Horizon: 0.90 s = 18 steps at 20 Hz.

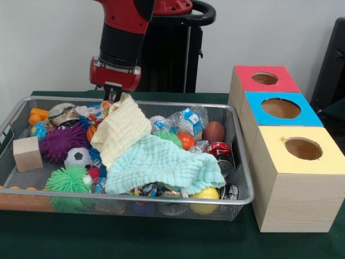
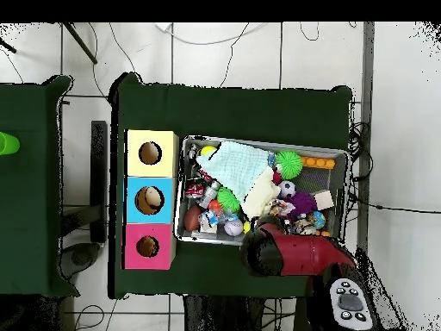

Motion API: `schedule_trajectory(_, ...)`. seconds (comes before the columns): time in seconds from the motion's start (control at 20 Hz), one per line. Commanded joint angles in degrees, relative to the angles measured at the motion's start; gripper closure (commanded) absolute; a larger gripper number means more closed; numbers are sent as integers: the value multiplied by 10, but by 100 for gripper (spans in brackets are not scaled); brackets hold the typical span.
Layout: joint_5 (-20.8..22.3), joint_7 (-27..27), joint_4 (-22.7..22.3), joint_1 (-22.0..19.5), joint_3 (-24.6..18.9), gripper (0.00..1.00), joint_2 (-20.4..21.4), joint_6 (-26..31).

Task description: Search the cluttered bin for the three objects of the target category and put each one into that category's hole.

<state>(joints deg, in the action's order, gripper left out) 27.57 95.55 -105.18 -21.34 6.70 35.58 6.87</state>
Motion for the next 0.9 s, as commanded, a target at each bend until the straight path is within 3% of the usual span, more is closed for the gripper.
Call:
schedule_trajectory(0.05,-45,96,38,-19,-37,100,-54,5)
schedule_trajectory(0.5,-57,33,140,-75,-93,100,-130,33)
schedule_trajectory(0.9,-35,-38,166,-147,-161,100,-128,98)
